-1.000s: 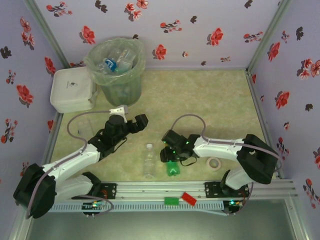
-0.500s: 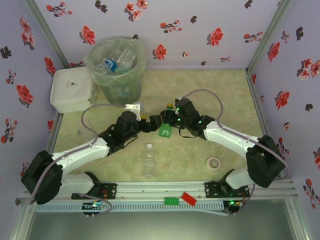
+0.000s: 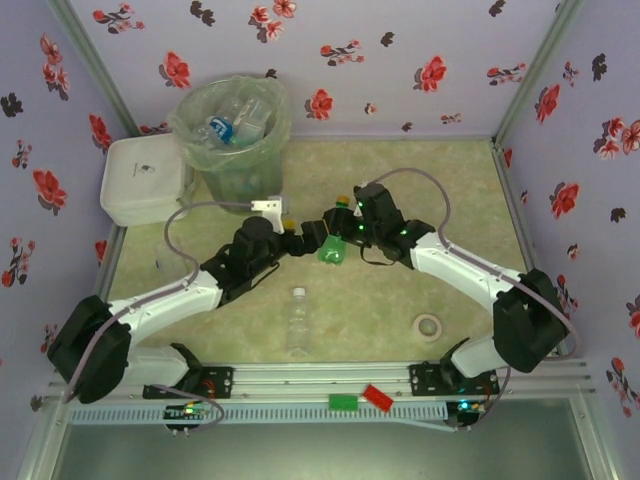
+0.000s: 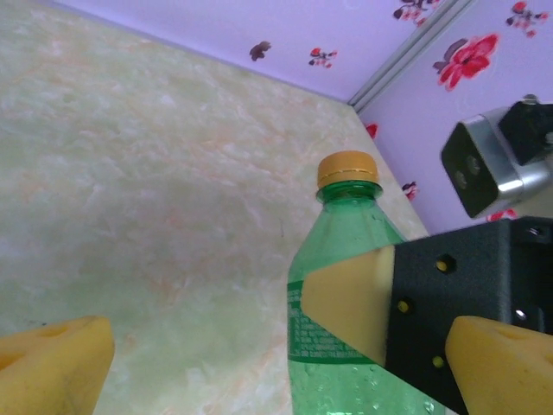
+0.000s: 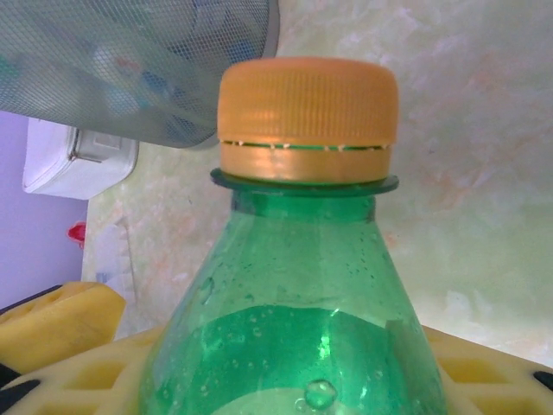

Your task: Put the plastic bottles in the bin

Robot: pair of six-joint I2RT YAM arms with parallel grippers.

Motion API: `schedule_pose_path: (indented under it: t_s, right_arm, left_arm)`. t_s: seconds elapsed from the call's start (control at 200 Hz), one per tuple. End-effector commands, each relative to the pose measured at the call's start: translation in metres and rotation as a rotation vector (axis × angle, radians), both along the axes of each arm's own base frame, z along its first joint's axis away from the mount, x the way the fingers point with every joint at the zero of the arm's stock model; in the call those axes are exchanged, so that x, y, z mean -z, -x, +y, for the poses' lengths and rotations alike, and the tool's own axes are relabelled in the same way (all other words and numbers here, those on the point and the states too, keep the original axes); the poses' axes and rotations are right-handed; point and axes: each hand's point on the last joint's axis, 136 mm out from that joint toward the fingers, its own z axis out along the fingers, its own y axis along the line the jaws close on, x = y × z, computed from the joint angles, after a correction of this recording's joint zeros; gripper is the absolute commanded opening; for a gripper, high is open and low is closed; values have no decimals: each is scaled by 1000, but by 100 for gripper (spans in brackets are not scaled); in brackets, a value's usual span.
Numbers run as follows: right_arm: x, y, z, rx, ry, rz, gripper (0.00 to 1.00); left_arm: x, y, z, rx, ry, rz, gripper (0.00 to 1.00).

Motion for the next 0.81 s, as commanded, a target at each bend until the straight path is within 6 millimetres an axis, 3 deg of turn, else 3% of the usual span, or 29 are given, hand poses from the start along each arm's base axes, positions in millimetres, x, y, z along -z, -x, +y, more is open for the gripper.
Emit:
schedule_pose_path:
  t_s: [0.0,0.125,0.21,0.42,0.655,0.8]
  right_arm:
    - [-34,-17,12,-28,-85,-96,52]
    - [-38,-23,6,-17,-106,-108,51]
    - [-46,-24,7,-22,-120,-124,51]
    - [-61,-20,10,-37,-168,-143,51]
    - [-67,-9,10,-51,-223,-142,51]
    - [-69,-4,8,-55,-230,-140,51]
  left_arm:
    - [-12,27,-4,93,38,-40,100]
    - [-19,36,11,83,7,-61,100]
    - [-20,42,9,117,-15,-48,100]
    - [1,53,-18,234,-44,8,100]
    - [-4,42,-50,276,-55,-25,99]
    - [-3,33,-63,287,-57,-28,93]
